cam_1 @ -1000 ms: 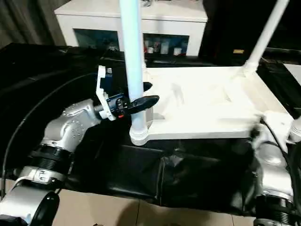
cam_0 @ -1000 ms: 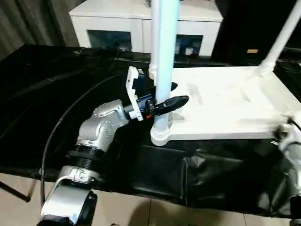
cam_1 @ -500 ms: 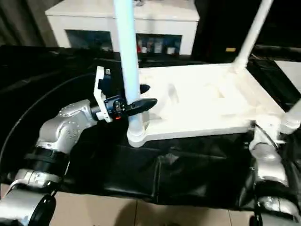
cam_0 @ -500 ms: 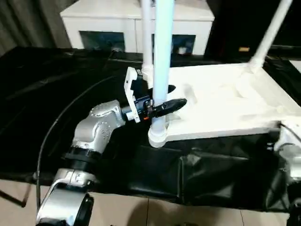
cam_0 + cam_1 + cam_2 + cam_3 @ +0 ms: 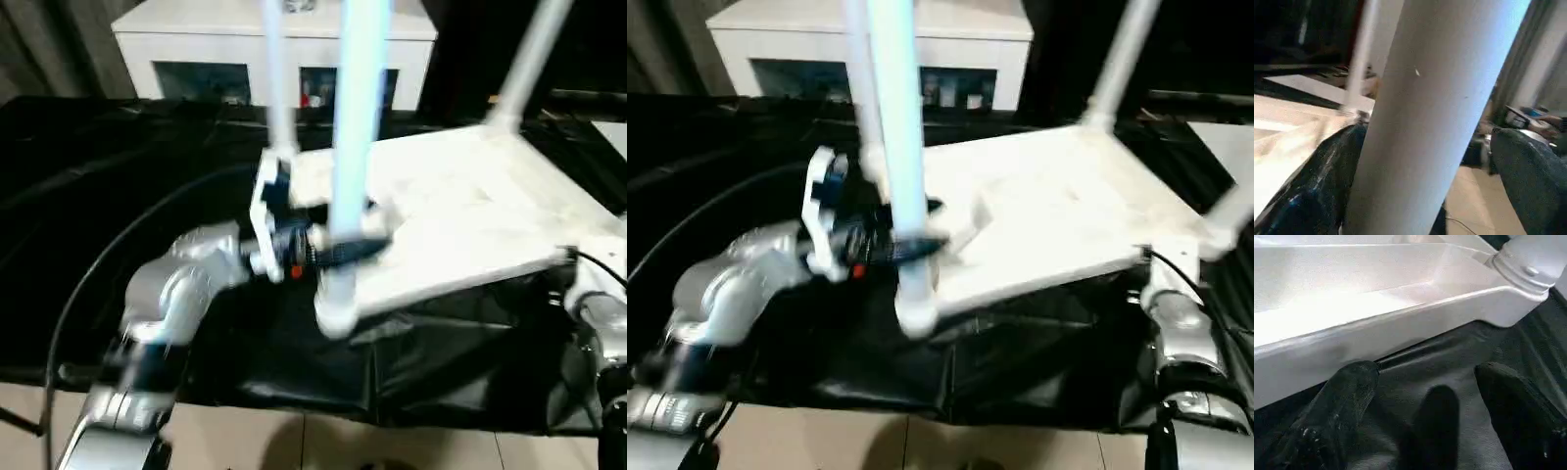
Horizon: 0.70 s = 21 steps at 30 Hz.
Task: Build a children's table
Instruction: Rotate table base
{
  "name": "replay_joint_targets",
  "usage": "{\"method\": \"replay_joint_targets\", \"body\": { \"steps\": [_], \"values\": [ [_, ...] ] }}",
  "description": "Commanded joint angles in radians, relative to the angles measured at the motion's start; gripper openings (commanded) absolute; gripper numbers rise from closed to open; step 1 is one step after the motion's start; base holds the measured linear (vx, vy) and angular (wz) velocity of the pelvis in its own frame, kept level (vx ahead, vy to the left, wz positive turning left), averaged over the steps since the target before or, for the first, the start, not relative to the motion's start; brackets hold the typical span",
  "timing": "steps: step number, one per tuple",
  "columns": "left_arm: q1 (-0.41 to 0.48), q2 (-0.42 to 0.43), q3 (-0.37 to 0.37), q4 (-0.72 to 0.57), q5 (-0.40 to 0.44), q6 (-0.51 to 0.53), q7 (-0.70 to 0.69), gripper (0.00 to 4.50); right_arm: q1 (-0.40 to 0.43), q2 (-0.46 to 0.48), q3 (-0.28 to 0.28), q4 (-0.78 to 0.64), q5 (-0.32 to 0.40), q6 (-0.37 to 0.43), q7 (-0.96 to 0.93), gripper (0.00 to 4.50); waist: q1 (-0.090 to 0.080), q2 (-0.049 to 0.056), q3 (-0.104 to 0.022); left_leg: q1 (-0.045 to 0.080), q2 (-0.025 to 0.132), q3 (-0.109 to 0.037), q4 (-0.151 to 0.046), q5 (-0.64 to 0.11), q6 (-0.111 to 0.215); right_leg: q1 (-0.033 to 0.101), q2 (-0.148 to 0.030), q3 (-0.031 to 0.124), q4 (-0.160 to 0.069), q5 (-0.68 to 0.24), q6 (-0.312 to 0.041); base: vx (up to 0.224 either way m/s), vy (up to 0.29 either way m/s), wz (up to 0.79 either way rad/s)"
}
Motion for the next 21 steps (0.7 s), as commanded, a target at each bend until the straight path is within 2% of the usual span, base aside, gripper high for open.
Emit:
{"method": "replay_joint_targets", "body": {
  "steps": [1,6,8,10,11,14,16,17,21],
  "values": [
    [0.005,-0.004,-0.024,-0.05,-0.008,0.01,0.006,4.5,-0.037,0.039,0.044,0.018,-0.017,-0.032,0.053,3.83,0.007,-0.027,-0.061,0.003,0.018,-0.006,-0.061,-0.236,0.083,0.049,-0.027,0.016,-0.07,-0.288,-0.254,0.0,0.0,0.0],
    [-0.004,-0.025,-0.03,-0.031,0.03,-0.016,0.048,4.5,-0.078,0.086,0.082,0.042,-0.042,-0.06,0.076,3.83,-0.008,-0.025,-0.059,-0.003,0.016,-0.011,-0.064,-0.265,0.059,0.048,-0.027,0.013,-0.074,-0.343,-0.226,0.0,0.0,0.0],
    [-0.008,-0.026,-0.033,-0.027,0.038,-0.022,0.055,4.5,-0.089,0.1,0.098,0.045,-0.048,-0.068,0.086,3.83,-0.013,-0.024,-0.06,-0.001,0.016,-0.012,-0.064,-0.274,0.057,0.047,-0.028,0.013,-0.075,-0.352,-0.219,0.0,0.0,0.0],
    [-0.016,-0.03,-0.034,-0.027,0.039,-0.022,0.06,4.5,-0.106,0.133,0.123,0.043,-0.057,-0.076,0.102,3.83,-0.016,-0.023,-0.06,0.0,0.016,-0.011,-0.065,-0.277,0.057,0.045,-0.027,0.014,-0.076,-0.352,-0.221,0.0,0.0,0.0],
    [-0.019,-0.032,-0.034,-0.029,0.035,-0.019,0.061,4.5,-0.114,0.15,0.134,0.043,-0.06,-0.08,0.111,3.83,-0.023,-0.021,-0.062,-0.008,0.016,-0.015,-0.067,-0.269,0.057,0.051,-0.028,0.012,-0.072,-0.339,-0.226,0.0,0.0,0.0],
    [-0.022,-0.039,-0.039,-0.04,0.024,-0.011,0.064,4.5,-0.143,0.198,0.163,0.052,-0.077,-0.091,0.13,3.83,-0.031,-0.02,-0.062,-0.01,0.016,-0.017,-0.067,-0.272,0.056,0.051,-0.031,0.01,-0.072,-0.344,-0.226,0.0,0.0,0.0],
    [-0.022,-0.041,-0.042,-0.044,0.023,-0.01,0.067,4.5,-0.153,0.211,0.166,0.059,-0.079,-0.097,0.133,3.83,-0.039,-0.022,-0.065,-0.016,0.016,-0.02,-0.068,-0.259,0.057,0.056,-0.032,0.01,-0.068,-0.325,-0.228,0.0,0.0,0.0],
    [-0.021,-0.043,-0.044,-0.051,0.016,-0.004,0.066,4.5,-0.16,0.223,0.174,0.06,-0.082,-0.099,0.138,3.83,-0.038,-0.023,-0.067,-0.015,0.016,-0.018,-0.064,-0.234,0.067,0.055,-0.033,0.011,-0.066,-0.294,-0.234,0.0,0.0,0.0],
    [-0.012,-0.051,-0.05,-0.075,0.008,0.004,0.073,4.5,-0.178,0.254,0.193,0.069,-0.09,-0.106,0.144,3.83,-0.035,-0.021,-0.066,-0.007,0.018,-0.013,-0.061,-0.229,0.083,0.048,-0.031,0.013,-0.066,-0.264,-0.26,0.0,0.0,0.0]
  ]
}}
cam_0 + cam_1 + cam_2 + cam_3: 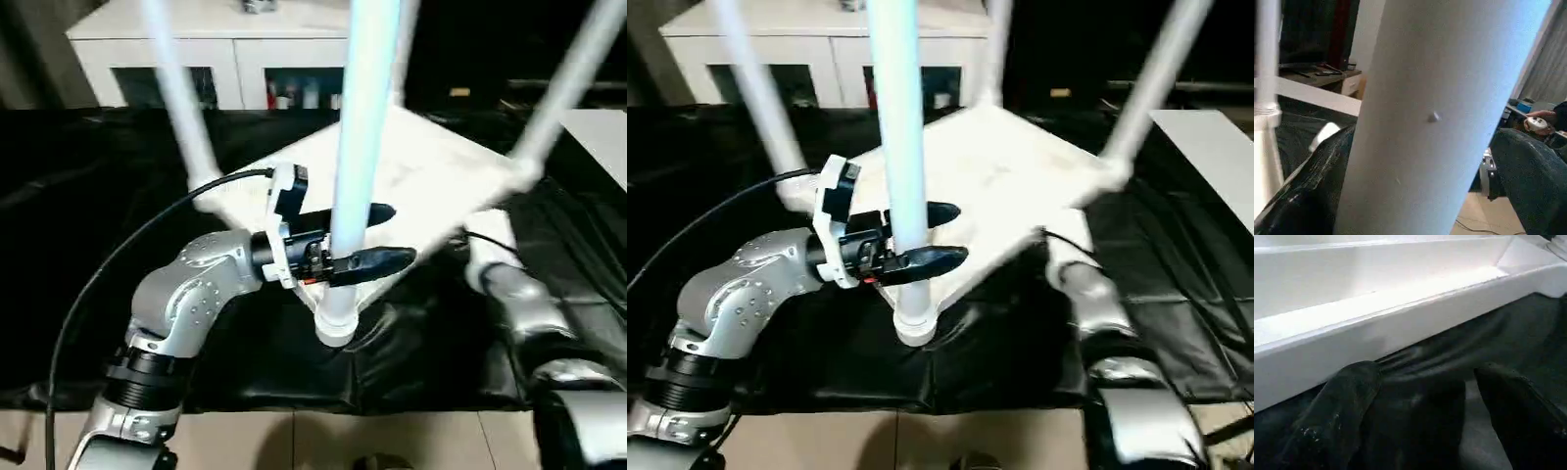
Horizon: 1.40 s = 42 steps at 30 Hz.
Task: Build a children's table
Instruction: Rotate table base
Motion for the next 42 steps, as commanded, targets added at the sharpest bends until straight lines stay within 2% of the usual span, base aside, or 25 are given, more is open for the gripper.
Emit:
{"method": "replay_joint_targets", "body": {
  "steps": [1,2,8,16,21,25,27,31,32,36,39,40,41,42],
  "values": [
    [-0.008,-0.008,-0.031,-0.04,-0.013,0.01,0.001,4.5,-0.034,0.041,0.038,0.0,-0.012,-0.026,0.043,3.83,0.015,-0.018,-0.068,-0.004,0.018,-0.009,-0.063,-0.225,0.087,0.059,-0.03,0.018,-0.065,-0.261,-0.253,0.0,0.0,0.0],
    [-0.004,-0.007,-0.033,-0.046,-0.017,0.013,0.001,4.5,-0.036,0.044,0.041,0.002,-0.014,-0.028,0.045,3.83,0.018,-0.022,-0.068,-0.003,0.019,-0.008,-0.062,-0.219,0.09,0.059,-0.031,0.019,-0.063,-0.254,-0.258,0.0,0.0,0.0],
    [0.009,-0.012,-0.039,-0.07,-0.029,0.029,0.004,4.5,-0.039,0.057,0.05,0.01,-0.016,-0.042,0.062,3.83,0.023,-0.019,-0.067,-0.001,0.02,-0.006,-0.062,-0.206,0.096,0.059,-0.029,0.02,-0.058,-0.212,-0.277,0.0,0.0,0.0],
    [0.018,-0.02,-0.054,-0.087,-0.038,0.043,0.006,4.5,-0.015,0.087,0.072,-0.017,-0.017,-0.063,0.13,3.83,0.022,-0.019,-0.064,0.0,0.021,-0.008,-0.065,-0.241,0.081,0.058,-0.029,0.021,-0.062,-0.259,-0.266,0.0,0.0,0.0],
    [0.009,-0.028,-0.057,-0.068,-0.016,0.023,0.02,4.5,-0.003,0.111,0.093,-0.041,-0.008,-0.081,0.196,3.83,0.021,-0.018,-0.064,-0.001,0.022,-0.009,-0.065,-0.244,0.079,0.059,-0.031,0.021,-0.063,-0.265,-0.263,0.0,0.0,0.0],
    [-0.01,-0.046,-0.059,-0.006,0.052,-0.05,0.055,4.5,0.008,0.126,0.113,-0.056,-0.017,-0.093,0.218,3.83,0.02,-0.018,-0.064,-0.002,0.022,-0.01,-0.066,-0.242,0.083,0.06,-0.031,0.022,-0.064,-0.264,-0.263,0.0,0.0,0.0],
    [-0.034,-0.056,-0.061,0.061,0.121,-0.123,0.099,4.5,0.01,0.132,0.119,-0.055,-0.029,-0.097,0.21,3.83,0.021,-0.021,-0.063,0.001,0.022,-0.011,-0.067,-0.26,0.081,0.057,-0.031,0.022,-0.069,-0.298,-0.25,0.0,0.0,0.0],
    [-0.06,-0.063,-0.052,0.126,0.163,-0.181,0.13,4.5,0.011,0.136,0.115,-0.059,-0.026,-0.095,0.216,3.83,0.022,-0.021,-0.063,0.002,0.021,-0.011,-0.067,-0.262,0.076,0.056,-0.032,0.022,-0.071,-0.308,-0.243,0.0,0.0,0.0],
    [-0.068,-0.068,-0.049,0.145,0.174,-0.195,0.141,4.5,0.013,0.137,0.117,-0.062,-0.026,-0.094,0.219,3.83,0.024,-0.019,-0.066,0.004,0.022,-0.011,-0.066,-0.25,0.076,0.057,-0.033,0.024,-0.067,-0.277,-0.253,0.0,0.0,0.0],
    [-0.086,-0.081,-0.047,0.19,0.201,-0.237,0.156,4.5,0.019,0.139,0.122,-0.073,-0.025,-0.094,0.229,3.83,0.029,-0.021,-0.068,0.001,0.023,-0.01,-0.065,-0.222,0.095,0.061,-0.034,0.024,-0.062,-0.219,-0.28,0.0,0.0,0.0],
    [-0.119,-0.115,-0.049,0.257,0.23,-0.299,0.172,4.5,0.035,0.147,0.131,-0.091,-0.024,-0.103,0.258,3.83,0.036,-0.019,-0.066,0.005,0.022,-0.008,-0.065,-0.228,0.102,0.058,-0.032,0.025,-0.066,-0.221,-0.277,0.0,0.0,0.0],
    [-0.127,-0.126,-0.05,0.267,0.23,-0.306,0.175,4.5,0.042,0.148,0.134,-0.098,-0.025,-0.104,0.264,3.83,0.035,-0.021,-0.065,-0.001,0.023,-0.011,-0.068,-0.236,0.098,0.063,-0.034,0.024,-0.064,-0.232,-0.275,0.0,0.0,0.0],
    [-0.13,-0.132,-0.052,0.27,0.232,-0.31,0.176,4.5,0.046,0.148,0.134,-0.102,-0.025,-0.105,0.263,3.83,0.036,-0.021,-0.065,-0.001,0.023,-0.011,-0.068,-0.242,0.094,0.063,-0.035,0.023,-0.065,-0.247,-0.271,0.0,0.0,0.0],
    [-0.132,-0.137,-0.057,0.274,0.237,-0.318,0.178,4.5,0.049,0.146,0.135,-0.106,-0.028,-0.105,0.257,3.83,0.038,-0.022,-0.065,0.004,0.024,-0.01,-0.067,-0.25,0.09,0.059,-0.035,0.024,-0.069,-0.262,-0.269,0.0,0.0,0.0]
  ]
}}
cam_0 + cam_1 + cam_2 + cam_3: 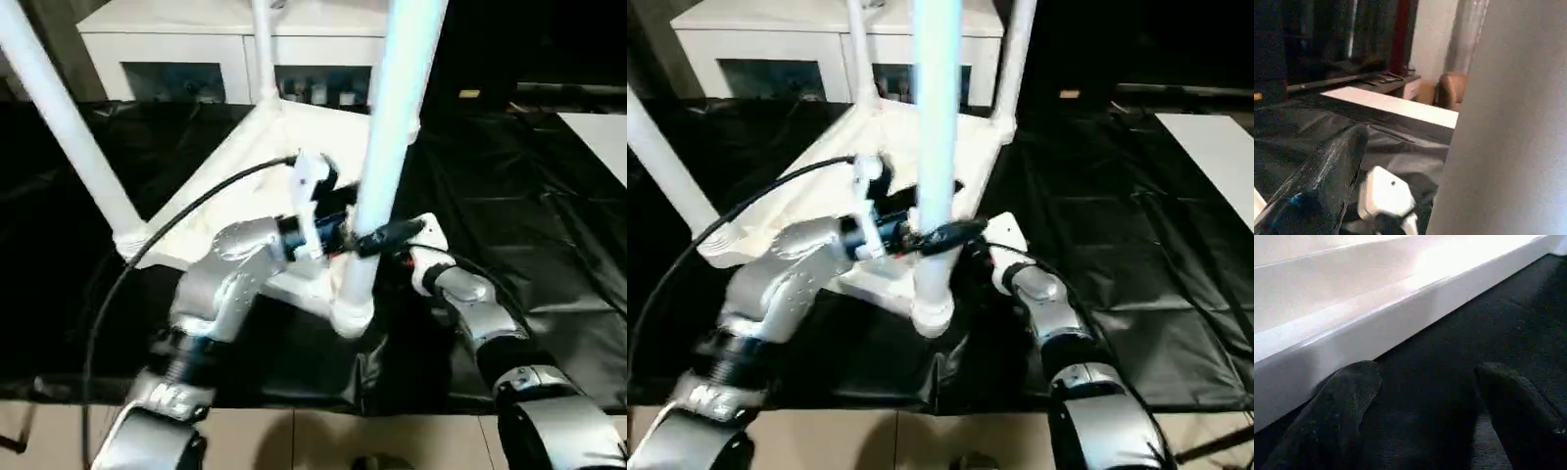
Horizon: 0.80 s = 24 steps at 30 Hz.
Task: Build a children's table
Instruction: Rotate table base
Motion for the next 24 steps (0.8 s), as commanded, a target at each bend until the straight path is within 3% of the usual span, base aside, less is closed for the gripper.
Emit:
{"method": "replay_joint_targets", "body": {
  "steps": [1,7,11,14,15,17,20,22,23,24],
  "values": [
    [-0.027,-0.02,-0.024,0.006,0.016,-0.019,0.009,4.5,0.014,0.027,0.042,-0.031,-0.002,-0.02,0.033,3.83,0.015,-0.011,-0.071,0.0,0.024,-0.011,-0.067,-0.245,0.089,0.06,-0.035,0.024,-0.07,-0.252,-0.271,0.0,0.0,0.0],
    [0.009,0.046,-0.058,-0.011,0.045,-0.042,-0.084,4.5,0.054,-0.023,-0.023,-0.12,0.052,-0.006,0.029,3.83,0.021,-0.01,-0.072,-0.001,0.025,-0.011,-0.069,-0.228,0.098,0.06,-0.034,0.025,-0.065,-0.214,-0.275,0.0,0.0,0.0],
    [0.046,0.122,-0.063,-0.057,0.027,-0.003,-0.16,4.5,0.104,-0.08,-0.06,-0.24,0.096,0.005,0.09,3.83,0.027,-0.008,-0.071,0.002,0.026,-0.01,-0.069,-0.226,0.105,0.061,-0.033,0.025,-0.065,-0.203,-0.277,0.0,0.0,0.0],
    [0.061,0.167,-0.072,-0.074,0.028,0.017,-0.196,4.5,0.127,-0.107,-0.08,-0.303,0.125,0.018,0.122,3.83,0.039,-0.003,-0.066,0.01,0.027,-0.008,-0.074,-0.257,0.083,0.053,-0.028,0.026,-0.068,-0.245,-0.266,0.0,0.0,0.0],
    [0.065,0.227,-0.091,-0.068,0.045,0.038,-0.24,4.5,0.15,-0.143,-0.1,-0.372,0.155,0.038,0.157,3.83,0.043,0.005,-0.066,0.013,0.026,-0.009,-0.075,-0.264,0.076,0.053,-0.029,0.026,-0.069,-0.25,-0.263,0.0,0.0,0.0],
    [0.064,0.267,-0.108,-0.052,0.07,0.037,-0.266,4.5,0.164,-0.169,-0.109,-0.414,0.169,0.052,0.181,3.83,0.044,0.002,-0.064,0.014,0.028,-0.01,-0.079,-0.29,0.066,0.052,-0.026,0.027,-0.069,-0.266,-0.249,0.0,0.0,0.0],
    [0.036,0.328,-0.156,0.025,0.164,-0.021,-0.304,4.5,0.211,-0.227,-0.079,-0.501,0.169,0.091,0.27,3.83,0.052,0.006,-0.063,0.015,0.024,-0.01,-0.079,-0.292,0.05,0.052,-0.026,0.028,-0.072,-0.278,-0.239,0.0,0.0,0.0],
    [0.02,0.35,-0.181,0.069,0.222,-0.064,-0.302,4.5,0.24,-0.255,-0.055,-0.548,0.168,0.112,0.322,3.83,0.059,0.004,-0.063,0.015,0.025,-0.012,-0.081,-0.299,0.053,0.053,-0.026,0.03,-0.076,-0.288,-0.214,0.0,0.0,0.0],
    [-0.011,0.38,-0.228,0.144,0.306,-0.132,-0.305,4.5,0.289,-0.312,-0.006,-0.622,0.152,0.135,0.41,3.83,0.063,0.002,-0.063,0.013,0.024,-0.013,-0.081,-0.293,0.055,0.055,-0.027,0.029,-0.078,-0.29,-0.203,0.0,0.0,0.0],
    [-0.026,0.382,-0.238,0.175,0.328,-0.152,-0.295,4.5,0.306,-0.335,0.011,-0.649,0.149,0.146,0.444,3.83,0.063,0.002,-0.064,0.014,0.024,-0.013,-0.08,-0.29,0.057,0.055,-0.027,0.03,-0.078,-0.286,-0.2,0.0,0.0,0.0]
  ]
}}
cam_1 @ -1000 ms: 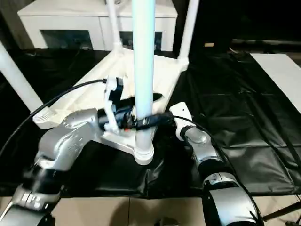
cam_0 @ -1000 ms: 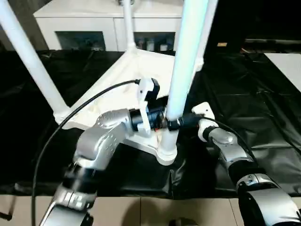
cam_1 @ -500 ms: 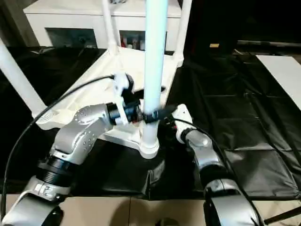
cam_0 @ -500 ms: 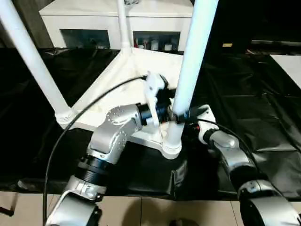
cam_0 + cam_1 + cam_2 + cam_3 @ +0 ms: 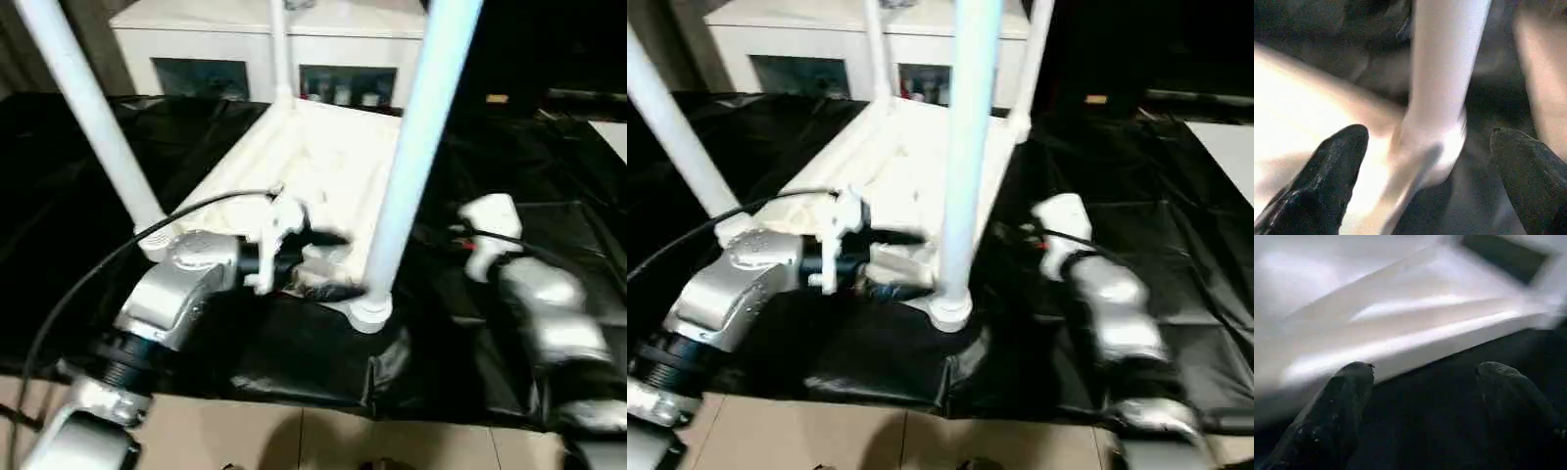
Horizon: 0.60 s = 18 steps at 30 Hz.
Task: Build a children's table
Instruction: Rotate table base
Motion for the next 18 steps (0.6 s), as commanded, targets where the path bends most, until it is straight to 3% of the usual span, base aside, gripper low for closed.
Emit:
{"method": "replay_joint_targets", "body": {
  "steps": [1,5,10,12,18],
  "values": [
    [-0.061,0.01,-0.045,0.097,0.099,-0.083,0.022,4.5,0.048,-0.071,0.064,-0.101,-0.015,0.045,0.131,3.83,0.004,-0.002,-0.065,0.01,0.024,-0.015,-0.078,-0.286,0.06,0.056,-0.027,0.028,-0.076,-0.28,-0.199,0.0,0.0,0.0],
    [-0.128,-0.014,-0.081,0.223,0.16,-0.179,0.065,4.14,0.112,-0.154,0.119,-0.224,-0.012,0.099,0.233,3.83,0.009,0.0,-0.07,0.004,0.028,-0.016,-0.074,-0.246,0.07,0.061,-0.037,0.029,-0.067,-0.218,-0.233,0.0,0.0,0.0],
    [-0.176,-0.043,-0.111,0.348,0.22,-0.267,0.084,3.73,0.143,-0.176,0.137,-0.318,0.004,0.158,0.264,3.83,0.008,-0.004,-0.07,0.0,0.025,-0.017,-0.072,-0.242,0.082,0.063,-0.039,0.028,-0.072,-0.224,-0.235,0.0,0.0,0.0],
    [-0.201,-0.06,-0.131,0.421,0.241,-0.303,0.04,3.45,0.158,-0.187,0.147,-0.373,0.015,0.197,0.274,3.83,0.011,-0.003,-0.07,0.007,0.026,-0.015,-0.071,-0.252,0.082,0.059,-0.037,0.028,-0.076,-0.239,-0.239,0.0,0.0,0.0],
    [-0.241,-0.066,-0.161,0.525,0.267,-0.323,-0.046,3.0,0.161,-0.194,0.14,-0.432,0.025,0.242,0.268,3.83,0.013,0.0,-0.066,0.009,0.028,-0.018,-0.076,-0.287,0.064,0.058,-0.038,0.028,-0.08,-0.298,-0.224,0.0,0.0,0.0]
  ]
}}
